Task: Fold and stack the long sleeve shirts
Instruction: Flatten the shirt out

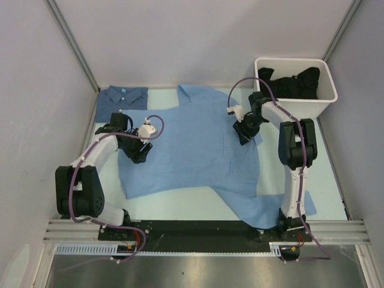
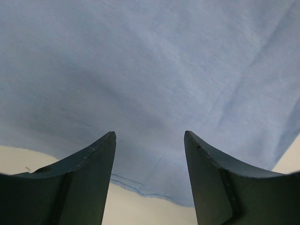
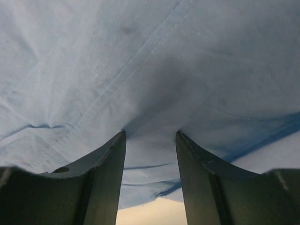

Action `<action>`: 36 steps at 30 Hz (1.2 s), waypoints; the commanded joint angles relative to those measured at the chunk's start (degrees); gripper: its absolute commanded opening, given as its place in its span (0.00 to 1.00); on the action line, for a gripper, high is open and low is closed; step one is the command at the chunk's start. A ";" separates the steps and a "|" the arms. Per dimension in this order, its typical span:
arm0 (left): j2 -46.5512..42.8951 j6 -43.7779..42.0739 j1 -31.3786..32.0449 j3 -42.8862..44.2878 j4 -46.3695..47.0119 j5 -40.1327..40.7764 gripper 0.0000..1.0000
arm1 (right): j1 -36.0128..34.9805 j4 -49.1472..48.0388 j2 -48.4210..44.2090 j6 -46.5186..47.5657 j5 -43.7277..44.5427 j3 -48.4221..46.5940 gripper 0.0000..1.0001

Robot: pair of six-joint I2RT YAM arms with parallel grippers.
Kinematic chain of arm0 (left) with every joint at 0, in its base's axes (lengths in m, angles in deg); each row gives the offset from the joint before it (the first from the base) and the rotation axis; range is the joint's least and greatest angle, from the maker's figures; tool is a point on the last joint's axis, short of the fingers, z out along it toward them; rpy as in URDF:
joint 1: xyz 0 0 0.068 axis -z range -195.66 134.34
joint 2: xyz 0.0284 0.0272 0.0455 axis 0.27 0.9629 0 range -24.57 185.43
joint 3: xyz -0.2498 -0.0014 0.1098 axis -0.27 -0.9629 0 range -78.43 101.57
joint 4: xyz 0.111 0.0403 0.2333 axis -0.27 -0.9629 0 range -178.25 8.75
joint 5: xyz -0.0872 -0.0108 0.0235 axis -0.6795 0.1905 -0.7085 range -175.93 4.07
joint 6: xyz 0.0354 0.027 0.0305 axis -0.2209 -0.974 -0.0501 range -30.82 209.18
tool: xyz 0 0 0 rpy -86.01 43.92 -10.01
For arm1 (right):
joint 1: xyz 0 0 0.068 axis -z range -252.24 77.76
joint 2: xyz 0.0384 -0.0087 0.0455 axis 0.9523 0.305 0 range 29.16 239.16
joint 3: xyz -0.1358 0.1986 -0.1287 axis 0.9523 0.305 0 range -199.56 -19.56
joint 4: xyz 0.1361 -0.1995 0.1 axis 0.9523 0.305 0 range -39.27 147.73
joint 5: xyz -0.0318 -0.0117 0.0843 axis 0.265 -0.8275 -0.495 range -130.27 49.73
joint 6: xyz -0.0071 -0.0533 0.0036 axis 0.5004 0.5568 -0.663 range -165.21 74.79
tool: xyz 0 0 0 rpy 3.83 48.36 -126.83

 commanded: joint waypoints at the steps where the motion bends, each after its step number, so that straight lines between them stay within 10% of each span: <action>1: 1.88 5.80 -2.34 2.42 2.49 -0.10 0.65 | -0.83 0.54 -2.23 1.04 2.97 6.84 0.50; 14: 1.27 -3.68 -6.92 -0.30 -4.01 -0.80 0.63 | -7.08 6.69 -23.94 3.51 -7.40 32.82 0.50; 29: 3.55 13.33 -7.10 7.43 5.20 -7.84 0.77 | 1.63 -28.97 -2.37 -33.54 -3.90 -11.82 0.69; 36: 3.91 19.43 -7.37 8.75 7.94 -7.58 0.81 | -0.92 -33.12 17.41 -33.94 -0.72 -33.26 0.85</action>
